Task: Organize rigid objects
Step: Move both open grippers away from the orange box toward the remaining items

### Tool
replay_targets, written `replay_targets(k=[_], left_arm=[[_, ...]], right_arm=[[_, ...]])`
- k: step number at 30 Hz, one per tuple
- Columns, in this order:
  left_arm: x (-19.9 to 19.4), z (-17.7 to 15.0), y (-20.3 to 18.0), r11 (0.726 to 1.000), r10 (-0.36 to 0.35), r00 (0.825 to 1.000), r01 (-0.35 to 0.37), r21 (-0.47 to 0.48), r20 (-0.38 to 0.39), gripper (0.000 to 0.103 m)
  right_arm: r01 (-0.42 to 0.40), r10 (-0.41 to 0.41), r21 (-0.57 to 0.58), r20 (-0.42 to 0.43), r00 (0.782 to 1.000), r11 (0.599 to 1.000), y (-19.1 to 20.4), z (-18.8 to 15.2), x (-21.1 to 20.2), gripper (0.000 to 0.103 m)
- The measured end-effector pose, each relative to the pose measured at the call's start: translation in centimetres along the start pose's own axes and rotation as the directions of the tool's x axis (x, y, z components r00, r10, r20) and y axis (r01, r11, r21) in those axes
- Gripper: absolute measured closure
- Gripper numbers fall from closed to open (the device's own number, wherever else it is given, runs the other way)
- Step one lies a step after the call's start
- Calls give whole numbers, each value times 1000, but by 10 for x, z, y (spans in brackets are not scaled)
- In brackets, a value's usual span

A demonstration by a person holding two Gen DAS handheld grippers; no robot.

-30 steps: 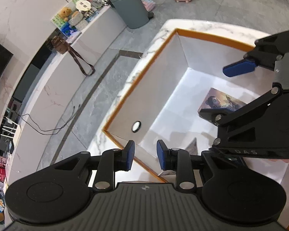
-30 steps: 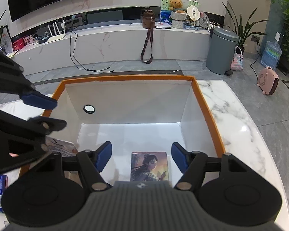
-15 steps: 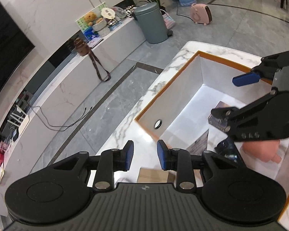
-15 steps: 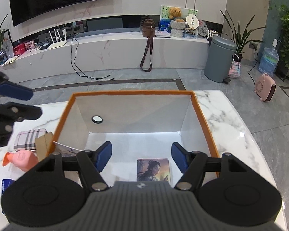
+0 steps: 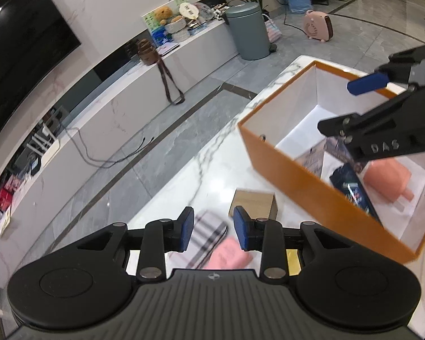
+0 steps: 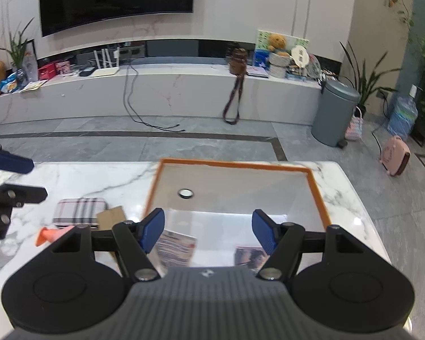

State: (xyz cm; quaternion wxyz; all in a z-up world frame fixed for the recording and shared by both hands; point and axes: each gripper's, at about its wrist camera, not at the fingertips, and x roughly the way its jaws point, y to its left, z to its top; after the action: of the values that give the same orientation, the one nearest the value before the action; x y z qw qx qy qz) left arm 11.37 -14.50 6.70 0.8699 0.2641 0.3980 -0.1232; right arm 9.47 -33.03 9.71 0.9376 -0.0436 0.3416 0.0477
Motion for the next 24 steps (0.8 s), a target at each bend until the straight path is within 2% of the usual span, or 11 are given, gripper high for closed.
replay_targets(k=[6,10,13,19,24], left_arm=[[-14,-34,21,998,8,1000,-9,-66,-13,63],[-23,-61,33,992,11,1000,-12,-123,-9,54],[-25,-85,39,985,5,1000,-7,-170,-11,54],[-17,-133,48,961,-17,999,4,-277,-44,49],[-10,-163,53,931,-85,995,64,-359,-44,46]], right_arm=[[-20,21,-60,17,1000,998,28,-1,-16,33],[-37,39,-100,18,999,994,42,-7,-24,33],[-63,65,-129,13,998,990,51,-13,-30,33],[-130,133,-188,2,991,973,69,-31,-41,33],[-183,182,-210,-24,983,961,80,-48,-47,33]])
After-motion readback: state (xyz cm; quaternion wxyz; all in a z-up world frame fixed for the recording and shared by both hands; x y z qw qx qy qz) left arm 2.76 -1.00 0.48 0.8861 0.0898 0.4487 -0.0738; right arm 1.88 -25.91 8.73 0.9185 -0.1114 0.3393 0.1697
